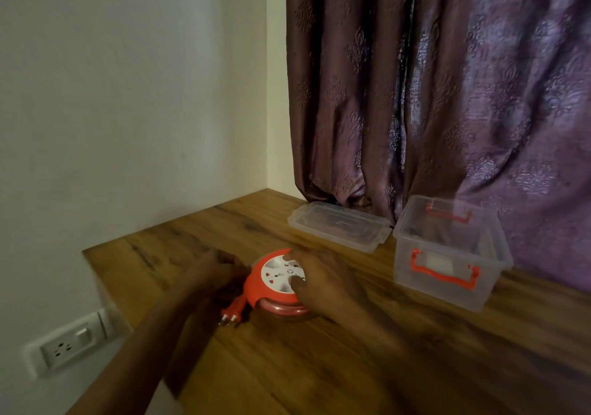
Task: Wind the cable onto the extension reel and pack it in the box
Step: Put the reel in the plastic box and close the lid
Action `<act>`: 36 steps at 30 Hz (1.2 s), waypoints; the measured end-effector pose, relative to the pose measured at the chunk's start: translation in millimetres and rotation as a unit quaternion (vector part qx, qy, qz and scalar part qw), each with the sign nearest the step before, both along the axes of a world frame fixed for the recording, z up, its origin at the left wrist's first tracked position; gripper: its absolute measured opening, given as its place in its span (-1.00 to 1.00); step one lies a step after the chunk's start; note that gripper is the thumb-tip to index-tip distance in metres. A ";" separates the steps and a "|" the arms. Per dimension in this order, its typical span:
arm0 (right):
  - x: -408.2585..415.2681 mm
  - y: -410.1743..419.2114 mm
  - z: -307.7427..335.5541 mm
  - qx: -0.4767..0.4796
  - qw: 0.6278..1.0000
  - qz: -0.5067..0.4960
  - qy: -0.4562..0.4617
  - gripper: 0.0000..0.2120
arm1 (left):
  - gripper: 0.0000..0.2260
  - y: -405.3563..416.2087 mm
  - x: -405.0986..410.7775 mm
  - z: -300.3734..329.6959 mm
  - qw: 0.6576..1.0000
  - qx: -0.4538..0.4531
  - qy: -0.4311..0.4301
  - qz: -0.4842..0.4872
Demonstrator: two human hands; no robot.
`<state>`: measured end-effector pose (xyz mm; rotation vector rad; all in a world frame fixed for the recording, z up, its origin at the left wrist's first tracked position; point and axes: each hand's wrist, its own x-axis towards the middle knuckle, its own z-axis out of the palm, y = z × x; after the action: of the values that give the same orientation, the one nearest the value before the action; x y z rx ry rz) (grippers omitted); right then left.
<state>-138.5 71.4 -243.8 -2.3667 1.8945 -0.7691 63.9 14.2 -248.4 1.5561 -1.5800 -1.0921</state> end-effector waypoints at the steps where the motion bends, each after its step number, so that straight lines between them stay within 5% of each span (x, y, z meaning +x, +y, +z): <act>1: -1.1 1.0 4.8 -0.006 1.000 0.004 -0.003 -0.62 | -0.84 -0.4 -0.7 1.6 1.000 -0.010 -0.021 0.002; 9: -85.5 23.2 89.6 -0.134 0.985 -0.072 -0.081 -0.76 | -0.93 18.5 -79.6 42.2 0.954 -0.256 -0.133 -0.078; 11: -128.9 28.7 102.4 -0.151 0.975 -0.144 -0.076 -0.79 | -0.77 31.9 -116.4 46.2 0.930 -0.304 -0.159 -0.131; 16: -227.8 36.2 97.1 -0.087 0.948 -0.292 -0.095 -0.79 | -0.38 48.9 -207.5 39.6 0.832 -0.416 -0.281 -0.235; 20: -260.0 31.3 85.6 -0.025 0.941 -0.299 -0.157 -0.71 | -0.41 43.9 -241.1 36.0 0.792 -0.413 -0.359 -0.269; 26: -261.4 20.1 77.9 -0.009 0.948 -0.295 -0.119 -0.63 | -0.65 44.6 -226.5 33.3 0.801 -0.445 -0.318 -0.246; 36: -247.5 32.9 84.0 0.127 0.962 -0.240 -0.031 -0.59 | -0.70 111.1 -131.4 26.5 0.823 -0.443 -0.243 -0.259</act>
<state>-386.0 104.3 -159.8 -1.7339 2.4043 -0.5597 -67.5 125.3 -222.0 0.7754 -2.4562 -0.0447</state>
